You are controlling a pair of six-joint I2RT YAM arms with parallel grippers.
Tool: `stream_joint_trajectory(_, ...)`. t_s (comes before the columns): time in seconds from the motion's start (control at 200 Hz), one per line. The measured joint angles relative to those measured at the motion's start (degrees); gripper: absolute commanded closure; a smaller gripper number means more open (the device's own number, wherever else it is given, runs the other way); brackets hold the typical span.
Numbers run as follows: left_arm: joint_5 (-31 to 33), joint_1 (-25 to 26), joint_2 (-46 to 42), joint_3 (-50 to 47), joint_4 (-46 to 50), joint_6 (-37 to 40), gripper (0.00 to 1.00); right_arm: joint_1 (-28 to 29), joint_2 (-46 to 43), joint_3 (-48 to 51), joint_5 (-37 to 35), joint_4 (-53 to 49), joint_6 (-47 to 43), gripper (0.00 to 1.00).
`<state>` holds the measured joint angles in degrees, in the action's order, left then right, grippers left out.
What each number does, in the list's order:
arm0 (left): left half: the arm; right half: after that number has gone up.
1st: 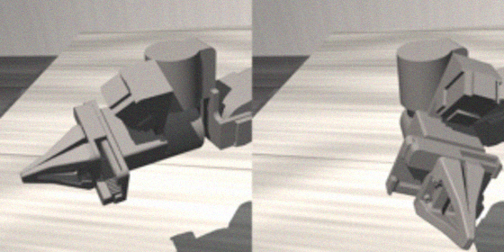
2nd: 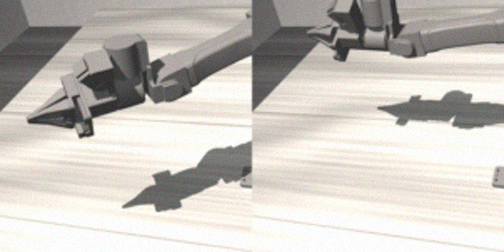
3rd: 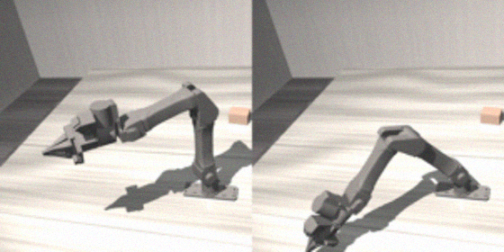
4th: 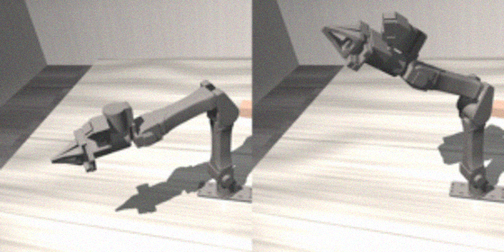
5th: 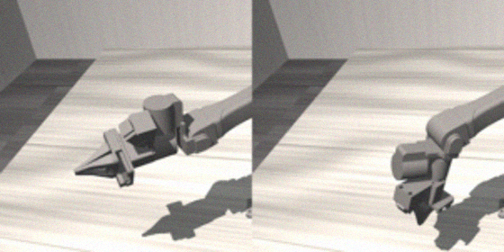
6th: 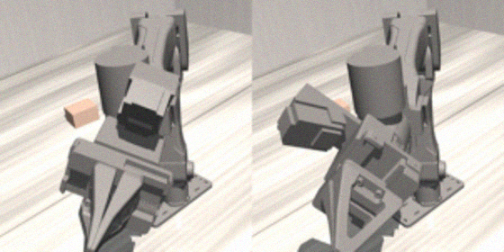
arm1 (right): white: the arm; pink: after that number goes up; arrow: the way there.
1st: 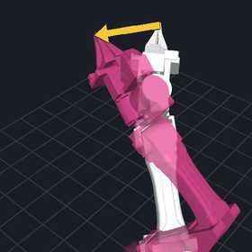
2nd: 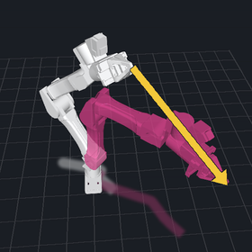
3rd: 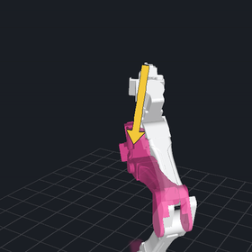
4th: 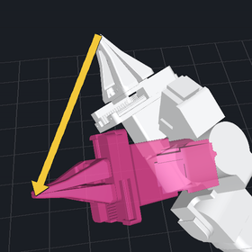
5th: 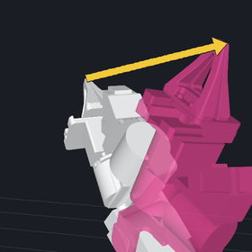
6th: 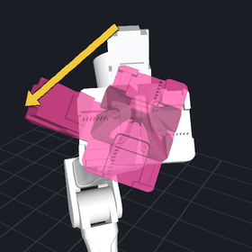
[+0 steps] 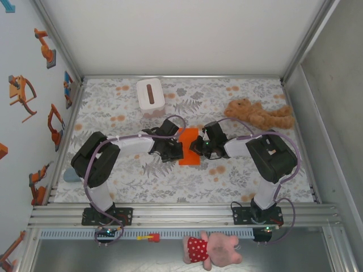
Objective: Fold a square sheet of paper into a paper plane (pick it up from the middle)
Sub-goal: Fold the triangle a second time at the center of the table.
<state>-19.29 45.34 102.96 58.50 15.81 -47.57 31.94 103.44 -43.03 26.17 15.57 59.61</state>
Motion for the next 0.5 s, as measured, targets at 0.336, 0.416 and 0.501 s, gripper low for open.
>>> stream_joint_trajectory(0.336, 0.79, 0.00, 1.53, 0.00, 0.00, 0.00, 0.99, 0.00, -0.02, -0.74, -0.04, -1.31, -0.24, 1.00)
stream_joint_trajectory(0.416, 0.92, 0.00, 1.70, 0.00, -0.02, 0.00, 0.99, 0.00, -0.04, -0.98, -0.07, -1.77, -0.50, 1.00)
stream_joint_trajectory(0.501, 1.18, 0.00, 1.70, 0.00, -0.02, 0.00, 1.00, 0.02, -0.11, -1.01, -0.07, -1.79, -0.81, 1.00)
